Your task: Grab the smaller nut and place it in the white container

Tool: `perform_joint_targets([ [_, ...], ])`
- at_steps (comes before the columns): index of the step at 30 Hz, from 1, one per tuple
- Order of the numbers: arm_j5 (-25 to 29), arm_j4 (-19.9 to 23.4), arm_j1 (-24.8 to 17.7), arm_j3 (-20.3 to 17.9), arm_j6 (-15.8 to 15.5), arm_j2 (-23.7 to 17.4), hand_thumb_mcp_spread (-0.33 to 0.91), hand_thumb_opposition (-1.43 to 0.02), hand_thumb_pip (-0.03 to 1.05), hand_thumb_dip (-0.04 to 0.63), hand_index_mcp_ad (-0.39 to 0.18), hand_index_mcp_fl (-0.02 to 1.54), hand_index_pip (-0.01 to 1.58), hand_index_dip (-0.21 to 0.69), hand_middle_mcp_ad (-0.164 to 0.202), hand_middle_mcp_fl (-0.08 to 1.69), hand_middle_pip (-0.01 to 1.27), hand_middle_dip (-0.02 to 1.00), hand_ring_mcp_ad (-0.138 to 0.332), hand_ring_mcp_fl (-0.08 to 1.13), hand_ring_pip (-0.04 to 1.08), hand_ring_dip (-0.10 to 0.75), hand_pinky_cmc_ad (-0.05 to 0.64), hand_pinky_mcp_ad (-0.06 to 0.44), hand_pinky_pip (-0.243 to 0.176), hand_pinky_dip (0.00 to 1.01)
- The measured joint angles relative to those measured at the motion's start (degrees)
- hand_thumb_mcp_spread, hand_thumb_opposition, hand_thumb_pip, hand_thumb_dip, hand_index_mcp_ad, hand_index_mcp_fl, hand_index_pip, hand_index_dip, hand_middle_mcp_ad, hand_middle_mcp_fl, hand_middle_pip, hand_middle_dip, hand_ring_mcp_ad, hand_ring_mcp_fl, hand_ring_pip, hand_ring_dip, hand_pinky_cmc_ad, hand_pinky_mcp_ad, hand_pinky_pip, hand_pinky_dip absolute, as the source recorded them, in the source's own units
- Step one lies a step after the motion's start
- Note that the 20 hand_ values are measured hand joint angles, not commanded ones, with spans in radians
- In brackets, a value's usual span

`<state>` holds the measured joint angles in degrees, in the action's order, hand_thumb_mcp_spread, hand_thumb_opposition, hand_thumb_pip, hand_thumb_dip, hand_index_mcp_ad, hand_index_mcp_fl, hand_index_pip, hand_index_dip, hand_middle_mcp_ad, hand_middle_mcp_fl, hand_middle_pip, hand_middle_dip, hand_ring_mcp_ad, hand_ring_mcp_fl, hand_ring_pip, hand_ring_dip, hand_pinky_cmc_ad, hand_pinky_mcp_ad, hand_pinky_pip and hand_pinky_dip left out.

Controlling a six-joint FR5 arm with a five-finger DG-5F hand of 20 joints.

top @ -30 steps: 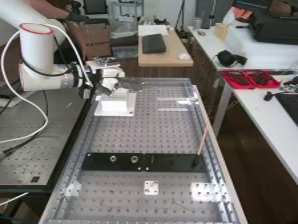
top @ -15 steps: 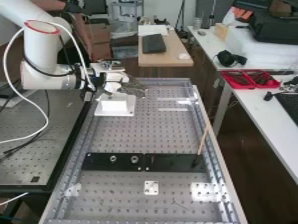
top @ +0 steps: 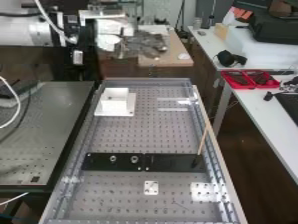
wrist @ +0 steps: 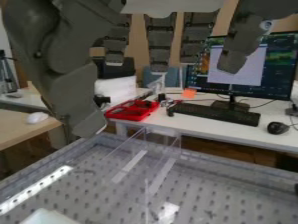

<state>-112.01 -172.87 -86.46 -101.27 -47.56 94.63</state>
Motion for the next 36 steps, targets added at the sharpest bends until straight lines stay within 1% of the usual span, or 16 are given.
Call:
perform_joint_targets([
  [1, 1.91, -0.97, 0.33, 1.59, 0.55, -1.07, 0.32, -0.81, 0.70, 0.267, -0.180, 0.04, 0.12, 0.356, 0.065, 0.08, 0.12, 0.25, 0.113, 0.00, 0.09, 0.119, 0.325, 0.279, -0.014, 0.15],
  [2, 2.83, -1.39, 0.46, 2.27, 0.80, -1.48, 0.32, -0.80, 0.69, 0.267, -0.164, 0.04, 0.12, 0.356, 0.068, 0.09, 0.12, 0.25, 0.113, 0.00, 0.09, 0.119, 0.325, 0.279, -0.017, 0.15],
  [3, 5.01, -2.30, 0.72, 3.75, 1.37, -2.34, 0.30, -0.79, 0.68, 0.267, -0.155, 0.04, 0.10, 0.356, 0.073, 0.10, 0.12, 0.25, 0.113, 0.00, 0.09, 0.119, 0.325, 0.276, -0.023, 0.15],
  [4, 7.98, -3.43, 0.98, 5.44, 1.93, -3.29, 0.30, -0.77, 0.68, 0.253, -0.147, 0.04, 0.10, 0.356, 0.070, 0.09, 0.12, 0.25, 0.113, 0.00, 0.09, 0.119, 0.325, 0.272, -0.024, 0.14],
  [5, 8.25, -3.52, 1.00, 5.57, 1.97, -3.36, 0.28, -0.77, 0.67, 0.251, -0.143, 0.04, 0.10, 0.356, 0.070, 0.09, 0.12, 0.25, 0.119, 0.00, 0.09, 0.119, 0.325, 0.278, -0.028, 0.14],
  [7, 11.94, -5.06, 1.39, 7.18, 2.97, -3.88, 0.27, -0.78, 0.66, 0.237, -0.143, 0.04, 0.10, 0.356, 0.075, 0.10, 0.12, 0.25, 0.134, 0.00, 0.09, 0.119, 0.325, 0.276, -0.026, 0.15],
  [8, 12.44, -5.31, 1.47, 7.41, 3.31, -3.89, 0.27, -0.78, 0.65, 0.220, -0.143, 0.04, 0.10, 0.356, 0.075, 0.10, 0.12, 0.25, 0.131, 0.00, 0.09, 0.119, 0.325, 0.276, -0.026, 0.15],
  [9, 13.63, -5.89, 1.71, 7.95, 4.29, -3.92, 0.26, -0.78, 0.65, 0.223, -0.143, 0.04, 0.10, 0.356, 0.072, 0.10, 0.12, 0.25, 0.131, 0.00, 0.09, 0.119, 0.325, 0.278, -0.026, 0.15],
  [10, 14.81, -6.36, 1.94, 8.38, 5.21, -3.95, 0.25, -0.76, 0.64, 0.204, -0.152, 0.04, 0.10, 0.346, 0.066, 0.10, 0.12, 0.25, 0.133, 0.00, 0.09, 0.119, 0.326, 0.278, -0.026, 0.16],
  [11, 15.63, -6.63, 2.08, 8.63, 5.76, -3.95, 0.25, -0.76, 0.62, 0.197, -0.152, 0.04, 0.10, 0.346, 0.070, 0.10, 0.12, 0.25, 0.133, 0.00, 0.09, 0.119, 0.323, 0.278, -0.044, 0.17],
  [13, 18.77, -7.30, 2.54, 9.39, 7.55, -3.98, 0.25, -0.76, 0.60, 0.178, -0.138, 0.04, 0.10, 0.346, 0.075, 0.10, 0.12, 0.25, 0.134, 0.00, 0.09, 0.119, 0.323, 0.276, -0.045, 0.17],
  [15, 20.78, -7.62, 2.80, 9.84, 8.28, -4.05, 0.26, -0.76, 0.60, 0.175, -0.127, 0.04, 0.10, 0.346, 0.073, 0.10, 0.12, 0.25, 0.134, 0.00, 0.09, 0.119, 0.323, 0.278, -0.045, 0.17],
  [16, 21.71, -7.75, 2.92, 10.09, 8.51, -4.07, 0.24, -0.76, 0.60, 0.175, -0.126, 0.04, 0.10, 0.346, 0.073, 0.10, 0.12, 0.25, 0.134, 0.00, 0.09, 0.119, 0.326, 0.276, -0.042, 0.17],
  [22, 22.49, -7.85, 2.94, 10.96, 8.71, -3.55, 0.24, -0.76, 0.59, 0.166, -0.126, 0.04, 0.10, 0.346, 0.073, 0.10, 0.12, 0.25, 0.134, 0.00, 0.09, 0.119, 0.328, 0.278, -0.049, 0.17],
  [28, 21.04, -9.54, 2.96, 12.86, 8.86, -1.53, 0.24, -0.75, 0.59, 0.164, -0.127, 0.06, 0.10, 0.346, 0.073, 0.10, 0.12, 0.25, 0.134, 0.00, 0.09, 0.119, 0.347, 0.278, -0.049, 0.17],
  [36, 20.83, -9.53, 2.87, 13.25, 8.95, -0.91, 0.24, -0.75, 0.58, 0.159, -0.126, 0.06, 0.10, 0.346, 0.073, 0.10, 0.12, 0.25, 0.134, 0.00, 0.09, 0.119, 0.347, 0.278, -0.049, 0.17],
])
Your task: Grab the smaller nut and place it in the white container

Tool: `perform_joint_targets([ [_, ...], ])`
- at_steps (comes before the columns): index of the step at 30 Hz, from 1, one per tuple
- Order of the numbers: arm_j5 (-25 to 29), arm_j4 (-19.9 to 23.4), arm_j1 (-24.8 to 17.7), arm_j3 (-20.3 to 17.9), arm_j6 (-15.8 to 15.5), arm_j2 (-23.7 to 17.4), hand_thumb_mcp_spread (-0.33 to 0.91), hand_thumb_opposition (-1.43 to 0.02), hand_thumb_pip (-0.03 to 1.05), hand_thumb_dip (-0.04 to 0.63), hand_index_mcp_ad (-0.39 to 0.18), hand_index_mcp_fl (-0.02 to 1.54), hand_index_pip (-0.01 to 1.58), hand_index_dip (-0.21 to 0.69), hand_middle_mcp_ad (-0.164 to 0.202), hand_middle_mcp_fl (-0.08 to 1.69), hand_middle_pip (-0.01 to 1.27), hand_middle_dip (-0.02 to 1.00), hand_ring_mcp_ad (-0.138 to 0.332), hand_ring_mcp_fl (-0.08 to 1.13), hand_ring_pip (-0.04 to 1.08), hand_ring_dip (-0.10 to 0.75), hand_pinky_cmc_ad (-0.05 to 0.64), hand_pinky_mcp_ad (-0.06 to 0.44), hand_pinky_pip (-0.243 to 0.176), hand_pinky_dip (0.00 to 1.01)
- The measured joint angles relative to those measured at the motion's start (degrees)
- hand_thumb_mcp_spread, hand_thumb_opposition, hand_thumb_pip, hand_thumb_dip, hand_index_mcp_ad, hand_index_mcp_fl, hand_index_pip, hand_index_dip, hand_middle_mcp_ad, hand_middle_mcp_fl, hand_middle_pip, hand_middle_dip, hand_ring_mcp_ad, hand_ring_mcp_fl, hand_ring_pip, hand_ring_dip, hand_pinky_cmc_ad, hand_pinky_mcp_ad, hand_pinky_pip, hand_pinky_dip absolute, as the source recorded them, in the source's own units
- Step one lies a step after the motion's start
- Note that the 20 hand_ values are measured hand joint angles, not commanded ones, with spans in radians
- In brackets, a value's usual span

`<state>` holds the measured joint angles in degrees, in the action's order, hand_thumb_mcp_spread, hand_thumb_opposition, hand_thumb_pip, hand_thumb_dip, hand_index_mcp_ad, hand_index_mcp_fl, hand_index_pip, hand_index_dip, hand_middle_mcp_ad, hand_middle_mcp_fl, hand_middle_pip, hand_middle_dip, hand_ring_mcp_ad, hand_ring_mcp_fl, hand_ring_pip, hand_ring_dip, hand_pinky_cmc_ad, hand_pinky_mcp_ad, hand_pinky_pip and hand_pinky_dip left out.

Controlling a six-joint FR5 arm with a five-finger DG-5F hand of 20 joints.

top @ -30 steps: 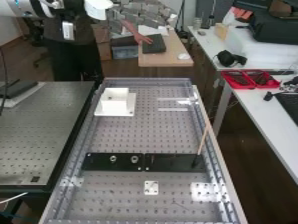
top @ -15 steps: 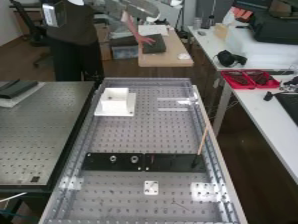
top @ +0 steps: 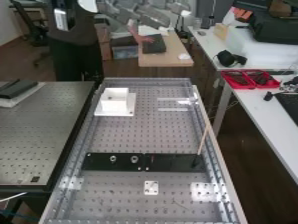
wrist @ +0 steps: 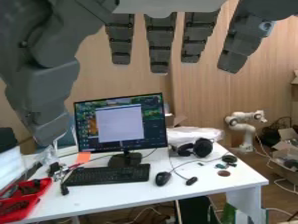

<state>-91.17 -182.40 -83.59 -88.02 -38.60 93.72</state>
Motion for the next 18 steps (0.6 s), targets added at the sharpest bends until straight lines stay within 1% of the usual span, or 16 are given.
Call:
perform_joint_targets([
  [7, 0.74, 0.25, -0.04, 0.15, -0.10, 0.12, 0.24, -0.75, 0.58, 0.157, -0.126, 0.06, 0.10, 0.346, 0.073, 0.10, 0.12, 0.25, 0.134, 0.00, 0.09, 0.119, 0.347, 0.278, -0.049, 0.17],
  [9, 0.76, 0.34, -0.02, 0.21, -0.51, 0.14, 0.24, -0.75, 0.58, 0.161, -0.127, 0.06, 0.10, 0.346, 0.073, 0.10, 0.12, 0.25, 0.134, 0.00, 0.10, 0.119, 0.349, 0.278, -0.059, 0.17],
  [10, 0.67, 0.45, 0.01, 0.21, -0.64, 0.14, 0.24, -0.75, 0.59, 0.150, -0.127, 0.06, 0.10, 0.346, 0.073, 0.10, 0.12, 0.25, 0.134, 0.00, 0.10, 0.119, 0.353, 0.278, -0.061, 0.17],
  [12, 0.50, 0.71, 0.02, 0.13, -0.98, 0.10, 0.24, -0.75, 0.58, 0.150, -0.126, 0.06, 0.10, 0.346, 0.073, 0.10, 0.12, 0.25, 0.134, 0.00, 0.10, 0.119, 0.353, 0.278, -0.061, 0.17],
  [14, 0.15, 1.14, 0.04, -0.14, -1.47, 0.07, 0.24, -0.75, 0.57, 0.148, -0.126, 0.09, 0.10, 0.346, 0.073, 0.10, 0.12, 0.25, 0.134, 0.00, 0.10, 0.119, 0.353, 0.278, -0.061, 0.17],
  [18, -1.10, 1.56, 0.17, -0.84, -1.76, 0.07, 0.24, -0.75, 0.57, 0.148, -0.127, 0.09, 0.10, 0.346, 0.073, 0.10, 0.12, 0.25, 0.134, 0.00, 0.10, 0.119, 0.353, 0.278, -0.061, 0.17],
])
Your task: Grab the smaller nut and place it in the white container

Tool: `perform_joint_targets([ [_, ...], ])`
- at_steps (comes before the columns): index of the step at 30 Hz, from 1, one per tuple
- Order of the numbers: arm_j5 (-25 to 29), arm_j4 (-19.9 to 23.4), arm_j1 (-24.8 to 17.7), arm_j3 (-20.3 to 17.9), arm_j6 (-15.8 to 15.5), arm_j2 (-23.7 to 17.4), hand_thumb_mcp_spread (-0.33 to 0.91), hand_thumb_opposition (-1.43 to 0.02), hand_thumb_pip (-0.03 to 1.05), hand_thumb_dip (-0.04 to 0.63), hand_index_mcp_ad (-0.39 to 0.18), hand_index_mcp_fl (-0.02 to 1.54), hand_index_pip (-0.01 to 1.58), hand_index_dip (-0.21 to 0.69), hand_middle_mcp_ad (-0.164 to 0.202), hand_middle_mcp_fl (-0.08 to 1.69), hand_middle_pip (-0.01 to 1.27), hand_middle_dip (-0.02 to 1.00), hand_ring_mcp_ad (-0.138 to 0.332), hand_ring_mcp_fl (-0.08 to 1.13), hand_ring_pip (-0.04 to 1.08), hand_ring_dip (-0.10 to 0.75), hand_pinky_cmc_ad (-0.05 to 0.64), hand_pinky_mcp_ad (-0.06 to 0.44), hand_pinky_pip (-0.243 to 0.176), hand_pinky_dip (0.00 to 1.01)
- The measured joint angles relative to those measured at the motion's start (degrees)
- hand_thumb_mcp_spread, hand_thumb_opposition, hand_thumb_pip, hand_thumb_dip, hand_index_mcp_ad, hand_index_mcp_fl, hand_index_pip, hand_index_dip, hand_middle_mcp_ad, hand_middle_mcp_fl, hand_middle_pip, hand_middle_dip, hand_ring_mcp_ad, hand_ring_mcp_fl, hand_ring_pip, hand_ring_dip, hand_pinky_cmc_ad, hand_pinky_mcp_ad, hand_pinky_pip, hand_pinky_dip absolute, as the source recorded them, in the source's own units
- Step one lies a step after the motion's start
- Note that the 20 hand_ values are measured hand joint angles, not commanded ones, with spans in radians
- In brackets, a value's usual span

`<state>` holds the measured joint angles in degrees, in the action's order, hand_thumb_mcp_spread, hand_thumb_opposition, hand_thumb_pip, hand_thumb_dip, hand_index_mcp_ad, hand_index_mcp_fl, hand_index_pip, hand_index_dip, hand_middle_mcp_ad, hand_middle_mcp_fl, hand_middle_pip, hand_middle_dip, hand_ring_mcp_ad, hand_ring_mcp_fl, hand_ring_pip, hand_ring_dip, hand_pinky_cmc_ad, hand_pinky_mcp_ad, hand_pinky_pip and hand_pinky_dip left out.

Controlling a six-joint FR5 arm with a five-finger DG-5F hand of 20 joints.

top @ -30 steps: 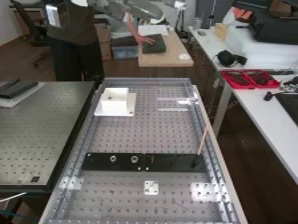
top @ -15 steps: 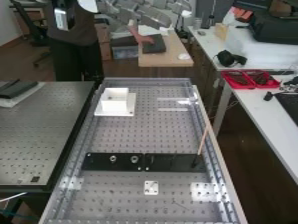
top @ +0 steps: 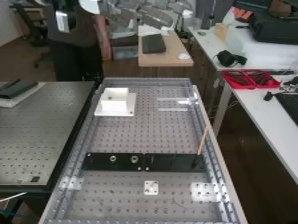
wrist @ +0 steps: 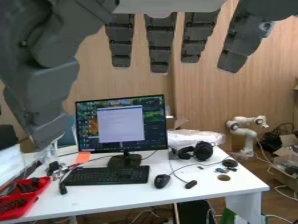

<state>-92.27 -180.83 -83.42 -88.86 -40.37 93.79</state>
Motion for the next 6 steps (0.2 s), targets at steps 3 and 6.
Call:
perform_joint_targets([
  [3, -1.01, 0.20, 0.46, -0.34, 0.05, 0.01, 0.24, -0.75, 0.53, 0.148, -0.127, 0.09, 0.09, 0.346, 0.073, 0.10, 0.12, 0.25, 0.134, 0.00, 0.10, 0.119, 0.353, 0.278, -0.061, 0.17],
  [6, -2.09, 0.58, 1.10, -0.71, 0.03, -0.07, 0.24, -0.75, 0.53, 0.143, -0.126, 0.10, 0.09, 0.346, 0.075, 0.13, 0.12, 0.25, 0.140, 0.00, 0.10, 0.119, 0.346, 0.278, -0.061, 0.17],
])
